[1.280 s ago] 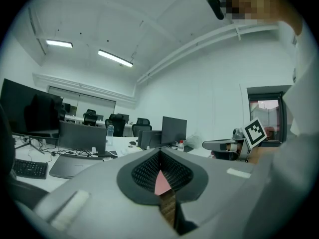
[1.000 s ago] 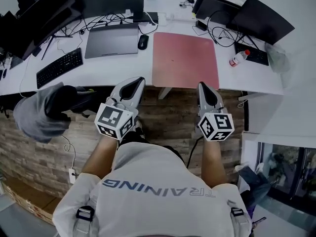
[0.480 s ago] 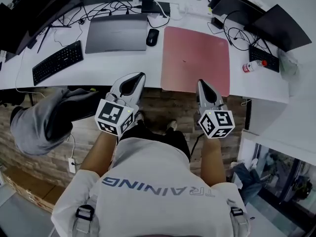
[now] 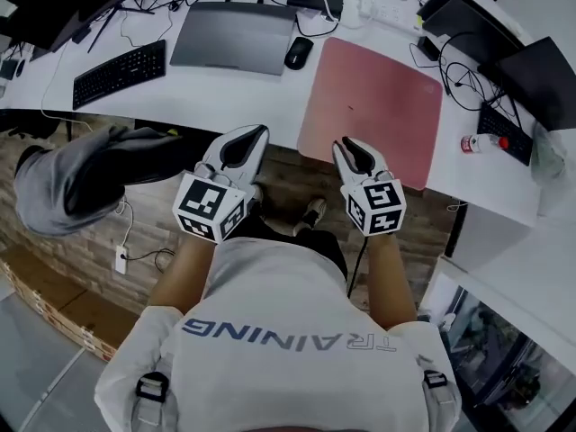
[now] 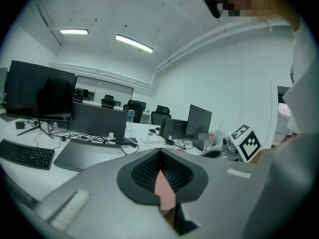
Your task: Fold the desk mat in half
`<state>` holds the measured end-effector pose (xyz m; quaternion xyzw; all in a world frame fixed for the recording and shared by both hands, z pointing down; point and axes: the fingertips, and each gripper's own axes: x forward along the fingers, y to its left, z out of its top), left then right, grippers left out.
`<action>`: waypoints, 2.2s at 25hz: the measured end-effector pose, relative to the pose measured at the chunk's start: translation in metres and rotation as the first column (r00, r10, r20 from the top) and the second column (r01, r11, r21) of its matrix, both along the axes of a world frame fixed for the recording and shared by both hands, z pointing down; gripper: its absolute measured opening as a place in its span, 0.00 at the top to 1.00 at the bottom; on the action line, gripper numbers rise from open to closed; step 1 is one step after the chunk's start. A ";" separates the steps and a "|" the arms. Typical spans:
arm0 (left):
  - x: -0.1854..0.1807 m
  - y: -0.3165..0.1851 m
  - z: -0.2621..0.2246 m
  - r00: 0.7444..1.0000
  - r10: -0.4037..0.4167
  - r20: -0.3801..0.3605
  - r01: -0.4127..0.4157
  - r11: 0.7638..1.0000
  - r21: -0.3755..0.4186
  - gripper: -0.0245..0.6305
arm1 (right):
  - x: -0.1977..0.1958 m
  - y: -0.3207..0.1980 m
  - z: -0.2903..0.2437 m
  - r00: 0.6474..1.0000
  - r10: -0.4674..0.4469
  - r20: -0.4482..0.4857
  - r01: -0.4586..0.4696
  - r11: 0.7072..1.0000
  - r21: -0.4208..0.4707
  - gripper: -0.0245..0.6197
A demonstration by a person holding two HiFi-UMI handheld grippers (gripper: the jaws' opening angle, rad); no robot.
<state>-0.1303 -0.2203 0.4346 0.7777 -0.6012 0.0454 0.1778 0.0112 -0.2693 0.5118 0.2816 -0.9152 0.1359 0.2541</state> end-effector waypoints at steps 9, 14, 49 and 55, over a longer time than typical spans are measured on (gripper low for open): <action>-0.012 0.018 0.021 0.996 -0.084 0.001 0.084 0.995 -0.058 0.96 | -0.030 0.033 0.111 0.904 -0.255 -0.343 0.254 0.966 -0.050 0.77; -0.028 0.031 0.032 0.993 -0.118 0.001 0.118 0.989 -0.087 0.96 | -0.041 0.044 0.158 0.801 -0.303 -0.516 0.335 0.942 -0.034 0.76; -0.018 0.024 0.034 1.000 0.023 -0.003 -0.023 0.996 -0.083 0.96 | -0.028 0.010 0.149 0.883 -0.033 -0.468 0.079 0.994 0.078 0.92; 0.013 0.009 0.027 0.996 0.085 0.001 -0.085 0.994 -0.070 0.96 | 0.010 -0.011 0.124 0.914 0.099 -0.393 -0.058 0.992 0.114 0.92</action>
